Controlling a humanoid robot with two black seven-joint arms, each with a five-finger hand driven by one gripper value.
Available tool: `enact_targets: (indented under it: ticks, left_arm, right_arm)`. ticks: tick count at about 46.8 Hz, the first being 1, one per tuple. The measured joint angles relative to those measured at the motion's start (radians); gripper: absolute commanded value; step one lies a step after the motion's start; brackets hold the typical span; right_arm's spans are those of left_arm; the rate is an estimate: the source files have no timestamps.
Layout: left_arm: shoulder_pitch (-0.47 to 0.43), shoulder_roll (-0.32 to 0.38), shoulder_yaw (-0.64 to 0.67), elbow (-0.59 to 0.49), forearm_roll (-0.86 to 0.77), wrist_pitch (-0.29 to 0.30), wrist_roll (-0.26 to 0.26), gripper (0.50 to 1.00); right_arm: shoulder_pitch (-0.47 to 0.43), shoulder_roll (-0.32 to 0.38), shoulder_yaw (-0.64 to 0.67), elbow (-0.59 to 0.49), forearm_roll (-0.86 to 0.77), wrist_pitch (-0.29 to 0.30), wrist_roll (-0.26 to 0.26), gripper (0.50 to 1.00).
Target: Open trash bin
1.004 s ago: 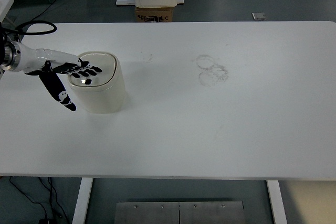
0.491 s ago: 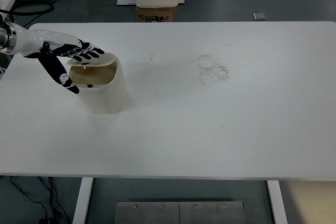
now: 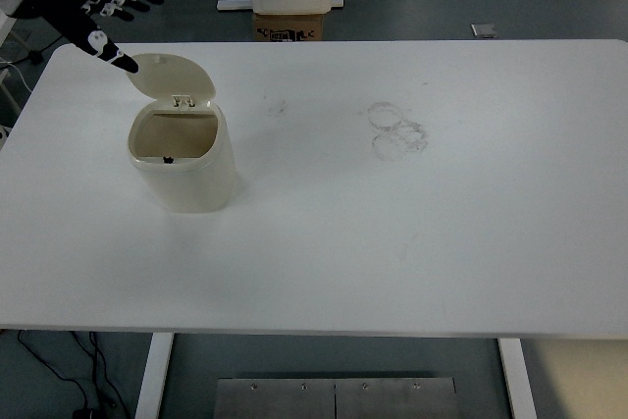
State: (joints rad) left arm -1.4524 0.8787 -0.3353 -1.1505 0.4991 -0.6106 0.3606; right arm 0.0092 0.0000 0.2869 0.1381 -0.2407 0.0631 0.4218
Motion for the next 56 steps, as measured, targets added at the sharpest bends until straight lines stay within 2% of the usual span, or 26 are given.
enact_targets:
  ticks: [5, 12, 22, 26, 29, 35, 39, 48, 56]
  left_arm:
    - [-0.003, -0.018, -0.022, 0.074, -0.080, 0.000, -0.001, 1.000]
    - [0.017, -0.020, -0.025, 0.113, -0.254, 0.000, -0.014, 1.000]
    - [0.134, -0.007, -0.040, 0.117, -0.503, 0.000, -0.089, 1.000]
    - [0.167, -0.003, -0.057, 0.124, -0.555, 0.000, -0.147, 1.000]
    - [0.188, 0.003, -0.079, 0.146, -0.577, 0.000, -0.212, 1.000]
    - [0.207, 0.001, -0.123, 0.260, -0.599, 0.000, -0.350, 1.000]
    - [0.225, -0.007, -0.130, 0.332, -0.609, 0.000, -0.403, 1.000]
    - [0.300, -0.039, -0.138, 0.406, -0.710, 0.000, -0.421, 1.000]
    - [0.370, -0.105, -0.175, 0.507, -0.784, 0.000, -0.426, 1.000]
  right_arm:
    - [0.000, 0.000, 0.000, 0.000, 0.000, 0.000, 0.000, 0.991]
    - [0.000, 0.000, 0.000, 0.000, 0.000, 0.000, 0.000, 0.991]
    - [0.000, 0.000, 0.000, 0.000, 0.000, 0.000, 0.000, 0.991]
    - [0.000, 0.000, 0.000, 0.000, 0.000, 0.000, 0.000, 0.991]
    - [0.000, 0.000, 0.000, 0.000, 0.000, 0.000, 0.000, 0.991]
    - [0.000, 0.000, 0.000, 0.000, 0.000, 0.000, 0.000, 0.991]
    - [0.000, 0.000, 0.000, 0.000, 0.000, 0.000, 0.000, 0.991]
    - [0.000, 0.000, 0.000, 0.000, 0.000, 0.001, 0.000, 0.991]
    - [0.000, 0.000, 0.000, 0.000, 0.000, 0.000, 0.000, 0.991]
